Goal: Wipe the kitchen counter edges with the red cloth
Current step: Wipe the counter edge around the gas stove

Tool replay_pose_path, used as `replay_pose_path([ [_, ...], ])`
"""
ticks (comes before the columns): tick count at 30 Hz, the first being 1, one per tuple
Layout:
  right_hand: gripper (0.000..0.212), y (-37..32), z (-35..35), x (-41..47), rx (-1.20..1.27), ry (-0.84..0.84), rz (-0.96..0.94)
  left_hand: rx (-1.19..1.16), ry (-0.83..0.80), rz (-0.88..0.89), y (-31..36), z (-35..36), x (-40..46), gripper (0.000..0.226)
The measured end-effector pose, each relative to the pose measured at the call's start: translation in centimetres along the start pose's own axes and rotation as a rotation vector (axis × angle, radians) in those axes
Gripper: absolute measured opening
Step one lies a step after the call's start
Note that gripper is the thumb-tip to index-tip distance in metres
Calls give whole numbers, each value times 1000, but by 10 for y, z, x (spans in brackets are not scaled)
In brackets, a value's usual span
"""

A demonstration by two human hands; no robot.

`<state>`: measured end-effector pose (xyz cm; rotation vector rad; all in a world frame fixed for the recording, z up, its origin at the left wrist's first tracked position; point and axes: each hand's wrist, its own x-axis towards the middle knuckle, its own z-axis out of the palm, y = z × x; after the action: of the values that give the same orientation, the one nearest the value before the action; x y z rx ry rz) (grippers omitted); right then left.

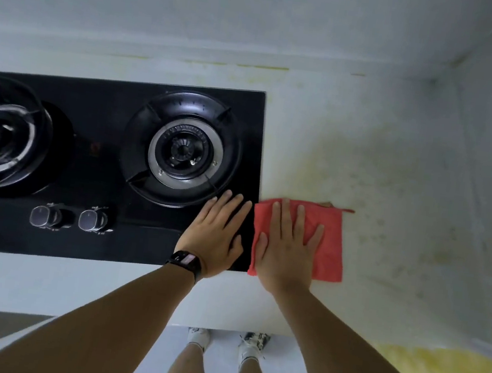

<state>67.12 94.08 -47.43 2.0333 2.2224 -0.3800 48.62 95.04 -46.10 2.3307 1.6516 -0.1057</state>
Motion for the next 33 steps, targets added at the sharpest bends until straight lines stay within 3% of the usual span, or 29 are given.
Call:
replay_pose_path([
  [6, 67, 7, -8, 38, -44, 22, -112, 18, 1, 16, -1, 3, 2, 69],
  [16, 66, 2, -21, 113, -63, 104, -89, 30, 41, 24, -2, 5, 4, 72],
  [33, 66, -4, -41, 188, 23, 77, -21, 55, 76, 37, -2, 6, 4, 73],
])
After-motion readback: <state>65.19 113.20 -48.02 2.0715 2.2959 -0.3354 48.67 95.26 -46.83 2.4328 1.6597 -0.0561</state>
